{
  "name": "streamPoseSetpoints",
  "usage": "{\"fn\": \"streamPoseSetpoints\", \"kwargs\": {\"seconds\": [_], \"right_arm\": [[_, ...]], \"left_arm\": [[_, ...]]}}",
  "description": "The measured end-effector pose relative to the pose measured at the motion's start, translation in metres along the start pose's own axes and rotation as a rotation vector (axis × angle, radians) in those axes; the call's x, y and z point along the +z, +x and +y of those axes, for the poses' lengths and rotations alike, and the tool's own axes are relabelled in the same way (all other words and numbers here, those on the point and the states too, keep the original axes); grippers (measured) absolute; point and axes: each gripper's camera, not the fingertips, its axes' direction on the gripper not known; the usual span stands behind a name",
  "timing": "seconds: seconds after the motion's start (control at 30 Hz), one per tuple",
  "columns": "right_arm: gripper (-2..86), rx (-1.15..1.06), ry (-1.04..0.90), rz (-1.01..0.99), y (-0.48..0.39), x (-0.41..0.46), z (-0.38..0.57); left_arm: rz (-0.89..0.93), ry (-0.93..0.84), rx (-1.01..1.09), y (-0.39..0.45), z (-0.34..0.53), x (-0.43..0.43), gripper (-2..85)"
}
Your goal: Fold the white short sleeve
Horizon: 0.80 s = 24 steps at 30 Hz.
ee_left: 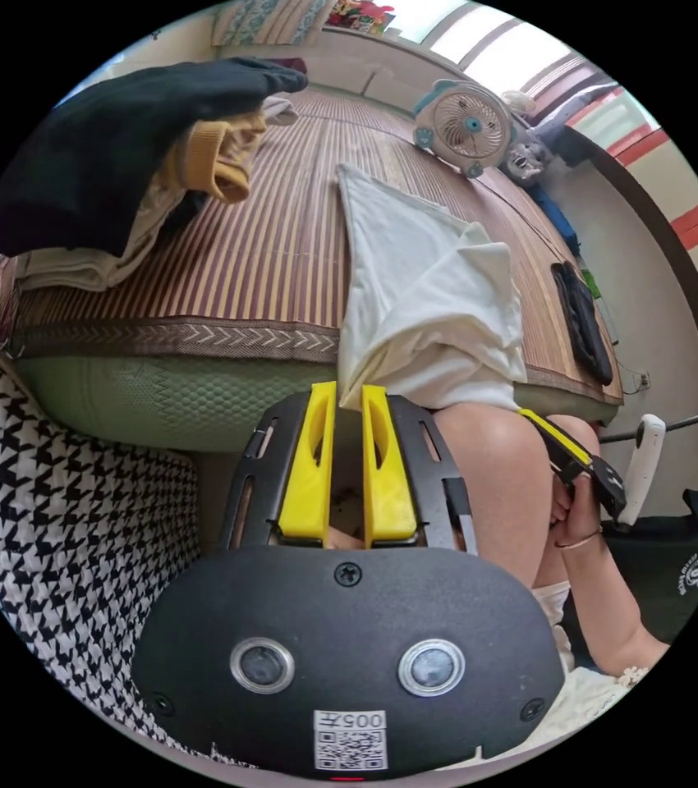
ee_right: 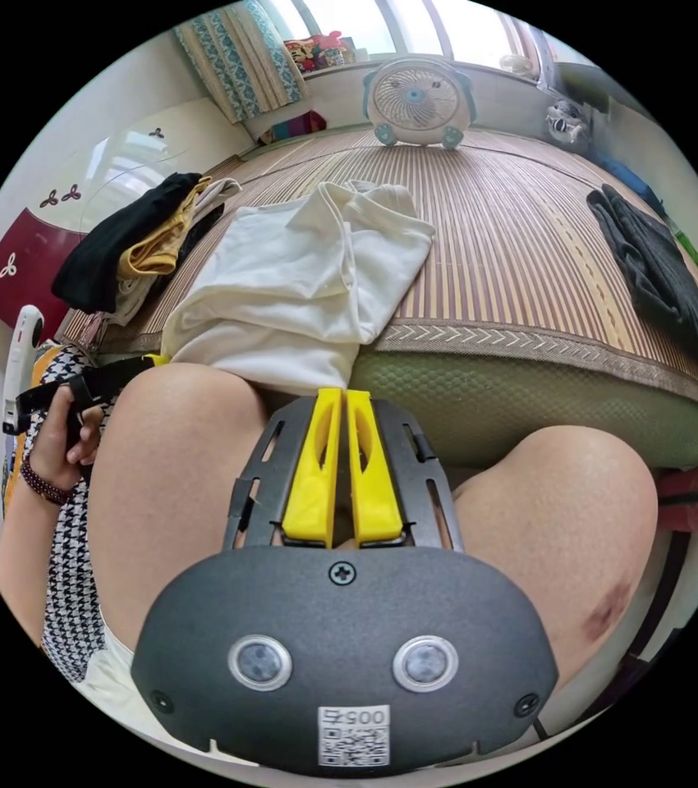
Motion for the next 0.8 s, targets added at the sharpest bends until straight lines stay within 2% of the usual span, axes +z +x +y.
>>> {"fn": "streamPoseSetpoints", "kwargs": {"seconds": [0.2,0.33,0.4,0.67,0.8], "right_arm": [[-0.8,-0.010,-0.008,-0.024,0.009,-0.014,0.006],[0.7,-0.030,0.085,-0.073,0.017,-0.041,0.016],[4.2,-0.005,0.092,-0.103,0.024,-0.044,0.013],[7.9,0.107,-0.013,-0.169,0.043,-0.017,-0.019],[7.1,0.165,-0.067,-0.113,0.038,-0.004,-0.029]], "left_arm": [[-0.050,0.071,0.066,0.012,0.006,-0.005,10.0],[0.015,0.107,0.107,0.016,0.004,-0.008,11.0],[0.019,0.085,0.097,0.015,-0.001,-0.002,11.2],[0.014,0.041,0.074,0.015,-0.006,0.010,11.0],[-0.023,0.025,0.076,0.018,-0.007,0.007,10.3]]}}
